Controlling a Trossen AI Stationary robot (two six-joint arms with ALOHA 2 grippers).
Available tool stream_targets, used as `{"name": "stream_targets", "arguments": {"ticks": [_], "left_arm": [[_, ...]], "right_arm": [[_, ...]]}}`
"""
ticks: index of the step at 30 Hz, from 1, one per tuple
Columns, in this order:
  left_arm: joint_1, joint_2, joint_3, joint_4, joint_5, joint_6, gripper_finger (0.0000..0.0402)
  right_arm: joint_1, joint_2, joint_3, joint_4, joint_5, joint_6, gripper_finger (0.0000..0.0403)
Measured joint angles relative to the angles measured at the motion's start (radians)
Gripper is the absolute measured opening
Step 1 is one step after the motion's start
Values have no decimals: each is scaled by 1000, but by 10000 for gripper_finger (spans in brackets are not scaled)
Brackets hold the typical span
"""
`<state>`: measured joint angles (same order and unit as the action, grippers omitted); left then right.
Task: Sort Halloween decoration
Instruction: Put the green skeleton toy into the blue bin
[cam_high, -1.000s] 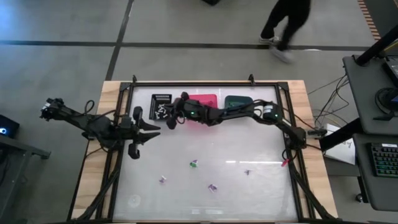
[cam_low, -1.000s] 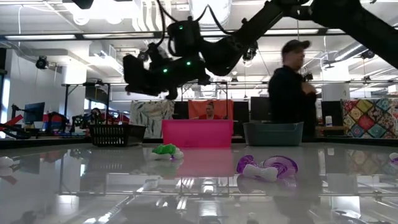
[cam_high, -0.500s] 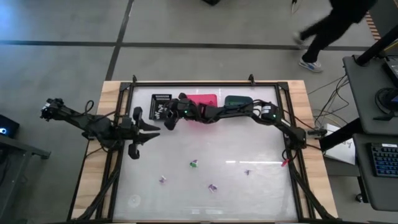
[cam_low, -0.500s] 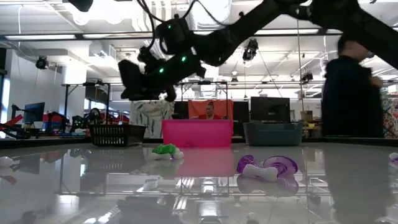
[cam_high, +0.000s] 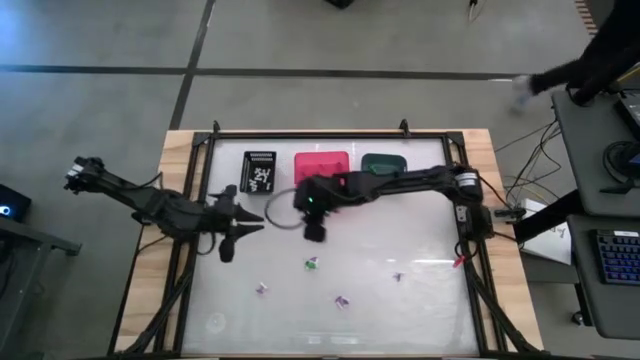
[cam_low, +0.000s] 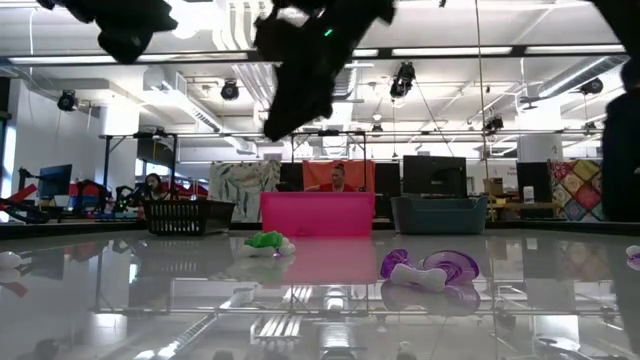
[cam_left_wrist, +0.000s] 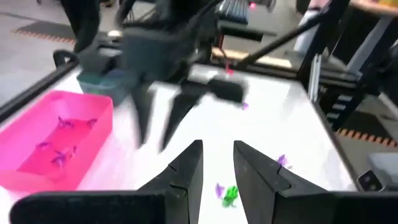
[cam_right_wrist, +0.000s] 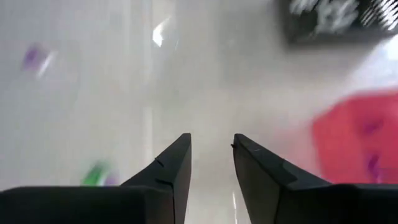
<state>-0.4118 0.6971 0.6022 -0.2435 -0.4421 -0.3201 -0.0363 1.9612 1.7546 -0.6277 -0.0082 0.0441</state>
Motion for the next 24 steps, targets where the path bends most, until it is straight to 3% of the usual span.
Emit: {"name": "stream_targets", "arguments": {"ticks": [4,8,16,24], "left_arm": [[0,77,-8,7,7,-4,72],[0,183,-22,38,63,14,72],[-20,414,-136,401,269,129,72],[-18,611,-156,674,270,155,72]], "right_arm": [[73,-86,-54,-131,0,18,105],[147,-184,-154,-132,0,60,102],[267,-384,-406,34,12,125,103],[335,-596,-681,241,12,147,102]]}}
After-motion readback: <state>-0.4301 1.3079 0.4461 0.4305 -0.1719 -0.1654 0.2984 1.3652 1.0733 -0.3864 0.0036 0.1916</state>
